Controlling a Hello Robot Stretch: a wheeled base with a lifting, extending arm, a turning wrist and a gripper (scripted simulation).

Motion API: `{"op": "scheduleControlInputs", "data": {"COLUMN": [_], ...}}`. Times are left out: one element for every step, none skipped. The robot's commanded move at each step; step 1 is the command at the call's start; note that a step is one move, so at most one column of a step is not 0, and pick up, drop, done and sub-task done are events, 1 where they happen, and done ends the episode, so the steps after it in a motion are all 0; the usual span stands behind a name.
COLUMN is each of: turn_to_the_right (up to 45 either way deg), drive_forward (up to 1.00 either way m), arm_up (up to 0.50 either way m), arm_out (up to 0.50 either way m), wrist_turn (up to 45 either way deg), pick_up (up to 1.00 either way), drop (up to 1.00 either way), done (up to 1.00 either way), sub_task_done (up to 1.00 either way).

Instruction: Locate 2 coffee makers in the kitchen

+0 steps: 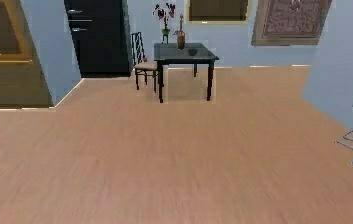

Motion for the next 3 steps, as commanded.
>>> {"op": "scheduleControlInputs", "data": {"turn_to_the_right": [42.0,0.0,42.0], "drive_forward": [0.00,0.55,0.00], "arm_up": [0.00,0.00,0.00], "arm_out": [0.00,0.00,0.00], "wrist_turn": [0.0,0.0,0.0], "pick_up": [0.00,0.00,0.00], "drop": [0.00,0.00,0.00], "done": [0.00,0.00,0.00], "sub_task_done": [0.00,0.00,0.00]}}
